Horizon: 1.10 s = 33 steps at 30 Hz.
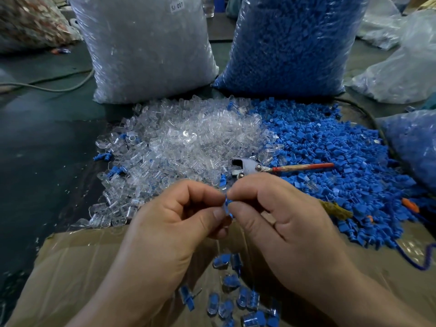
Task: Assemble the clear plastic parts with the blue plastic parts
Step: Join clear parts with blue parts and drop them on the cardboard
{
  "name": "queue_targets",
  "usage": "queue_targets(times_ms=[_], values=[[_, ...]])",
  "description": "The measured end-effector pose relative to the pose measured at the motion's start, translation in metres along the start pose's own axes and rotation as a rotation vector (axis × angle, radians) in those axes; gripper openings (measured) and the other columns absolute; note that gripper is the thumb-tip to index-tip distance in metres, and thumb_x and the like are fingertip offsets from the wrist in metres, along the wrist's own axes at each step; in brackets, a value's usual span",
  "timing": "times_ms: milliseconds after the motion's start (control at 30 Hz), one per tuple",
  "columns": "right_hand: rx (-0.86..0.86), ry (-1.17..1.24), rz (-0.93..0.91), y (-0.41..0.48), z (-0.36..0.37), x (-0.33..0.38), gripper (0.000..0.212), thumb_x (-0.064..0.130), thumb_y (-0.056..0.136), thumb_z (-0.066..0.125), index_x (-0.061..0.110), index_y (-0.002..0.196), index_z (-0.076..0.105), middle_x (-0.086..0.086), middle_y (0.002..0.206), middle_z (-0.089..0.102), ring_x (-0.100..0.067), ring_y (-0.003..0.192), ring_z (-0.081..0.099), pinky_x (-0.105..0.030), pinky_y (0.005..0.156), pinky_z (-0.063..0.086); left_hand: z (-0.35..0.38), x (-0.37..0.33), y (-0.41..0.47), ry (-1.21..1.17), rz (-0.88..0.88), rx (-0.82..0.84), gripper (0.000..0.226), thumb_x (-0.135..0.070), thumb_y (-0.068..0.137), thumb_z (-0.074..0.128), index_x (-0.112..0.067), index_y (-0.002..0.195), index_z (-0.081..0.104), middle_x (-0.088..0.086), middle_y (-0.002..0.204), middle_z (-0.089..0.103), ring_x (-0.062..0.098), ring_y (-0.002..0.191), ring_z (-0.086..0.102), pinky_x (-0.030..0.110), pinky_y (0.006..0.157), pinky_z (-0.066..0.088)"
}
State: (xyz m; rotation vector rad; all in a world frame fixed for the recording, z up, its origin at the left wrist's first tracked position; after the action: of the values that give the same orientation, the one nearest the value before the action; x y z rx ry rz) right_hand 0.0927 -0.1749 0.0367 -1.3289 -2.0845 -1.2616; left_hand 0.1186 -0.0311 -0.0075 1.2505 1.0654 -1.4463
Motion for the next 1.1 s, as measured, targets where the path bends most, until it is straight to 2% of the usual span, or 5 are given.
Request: queue_targets(times_ms=[533,667,900,967,1100], values=[[0.058,-0.071,-0.061,0.000,0.002,-0.001,0.017,0.026,0.093,0.057,0.023,0.105,0.069,0.013,0.105,0.065,-0.003,0.102,0.061,-0.025,0.085,0.050,0.002,-0.007,0.000,-0.122,0.035,-0.045,0.025,-0.013,0.058,0.070,-0.025,0.078,0.078,0.007,0.076,0.074,0.016,0.061,0.070,0.020,0.055,0.056],[0.033,-0.097,-0.101,0.000,0.000,0.002,0.014,0.023,0.094,0.058,0.020,0.103,0.068,0.012,0.102,0.065,-0.001,0.100,0.060,-0.017,0.085,0.047,0.001,-0.010,-0.002,0.041,0.028,-0.026,0.028,-0.031,0.058,0.084,-0.031,0.084,0.077,0.008,0.075,0.074,0.018,0.065,0.070,0.023,0.058,0.057],[0.083,-0.206,-0.131,-0.001,0.005,0.008,0.027,0.026,0.097,0.050,0.016,0.114,0.067,0.004,0.111,0.066,-0.014,0.103,0.062,-0.034,0.085,0.053,0.003,-0.003,-0.001,0.045,-0.030,0.004,0.019,-0.021,0.066,0.088,-0.024,0.079,0.074,0.013,0.064,0.068,0.020,0.054,0.064,0.027,0.050,0.054],[0.142,-0.400,-0.113,0.001,0.003,0.004,0.040,0.034,0.095,0.046,0.023,0.132,0.055,0.006,0.126,0.061,-0.014,0.118,0.055,-0.035,0.102,0.047,-0.001,0.000,0.000,0.015,-0.049,-0.044,0.020,-0.027,0.058,0.078,-0.025,0.077,0.073,0.013,0.062,0.067,0.023,0.052,0.063,0.029,0.048,0.053],[0.299,-0.793,0.278,0.008,-0.022,-0.046,0.075,0.062,0.088,0.036,0.041,0.148,-0.004,0.012,0.159,0.015,-0.016,0.148,0.010,-0.037,0.118,0.004,-0.007,-0.001,0.000,0.029,-0.052,-0.084,0.018,-0.021,0.060,0.071,-0.026,0.077,0.073,0.012,0.060,0.067,0.022,0.051,0.064,0.025,0.047,0.054]])
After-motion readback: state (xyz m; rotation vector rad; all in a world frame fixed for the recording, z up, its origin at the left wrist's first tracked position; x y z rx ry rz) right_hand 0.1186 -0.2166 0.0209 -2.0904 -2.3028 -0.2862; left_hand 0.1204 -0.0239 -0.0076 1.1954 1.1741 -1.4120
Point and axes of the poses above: each hand's wrist, its own y-axis towards the middle knuckle, its own z-axis out of the palm, x = y × z, the point moved 7 cm from there along y, towards the middle knuckle
